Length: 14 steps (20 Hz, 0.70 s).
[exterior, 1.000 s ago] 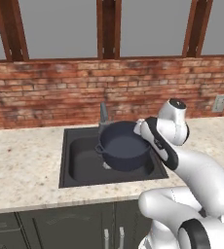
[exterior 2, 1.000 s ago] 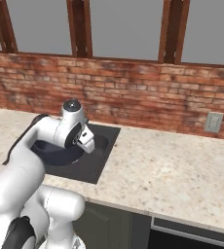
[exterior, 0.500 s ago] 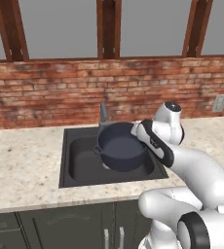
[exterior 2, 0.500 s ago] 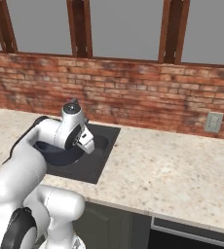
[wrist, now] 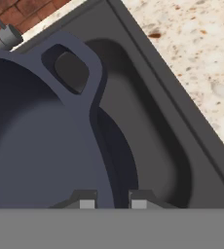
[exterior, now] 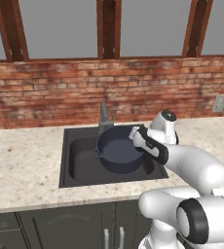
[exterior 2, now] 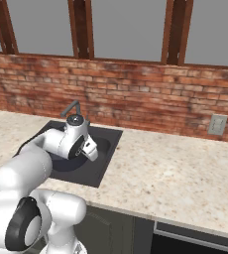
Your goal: Move the pot and pan from the stove into the sink.
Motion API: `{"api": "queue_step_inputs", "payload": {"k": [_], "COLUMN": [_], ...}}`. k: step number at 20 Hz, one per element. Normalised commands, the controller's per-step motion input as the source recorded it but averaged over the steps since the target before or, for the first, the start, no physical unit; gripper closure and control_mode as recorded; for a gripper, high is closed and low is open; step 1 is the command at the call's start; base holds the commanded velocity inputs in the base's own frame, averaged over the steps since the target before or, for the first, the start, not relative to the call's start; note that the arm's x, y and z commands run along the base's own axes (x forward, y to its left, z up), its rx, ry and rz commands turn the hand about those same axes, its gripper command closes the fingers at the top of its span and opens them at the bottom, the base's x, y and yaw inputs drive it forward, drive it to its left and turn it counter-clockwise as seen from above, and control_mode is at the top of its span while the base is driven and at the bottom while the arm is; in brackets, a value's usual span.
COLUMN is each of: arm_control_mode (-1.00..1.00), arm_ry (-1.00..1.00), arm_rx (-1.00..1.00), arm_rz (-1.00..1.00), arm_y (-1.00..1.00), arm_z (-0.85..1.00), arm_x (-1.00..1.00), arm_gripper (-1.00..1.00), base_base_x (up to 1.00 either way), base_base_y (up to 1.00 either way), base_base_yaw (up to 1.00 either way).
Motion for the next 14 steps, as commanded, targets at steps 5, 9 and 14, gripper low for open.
{"api": "queue_step_inputs", "payload": {"k": [5, 9, 14], "arm_control_mode": [-1.00, -1.00, -1.00], "arm_ry": [-0.05, -0.03, -0.03], "arm_rx": [0.00, 0.00, 0.00], "arm_rz": [0.00, 0.00, 0.00], "arm_y": [0.00, 0.00, 0.09], "arm_z": [-0.30, -0.34, -0.30], "arm_x": [0.43, 0.25, 0.14], "arm_gripper": [1.00, 1.00, 1.00], "base_base_x": [0.00, 0.00, 0.00], "base_base_y": [0.00, 0.00, 0.00], "base_base_yaw": [0.00, 0.00, 0.00]}}
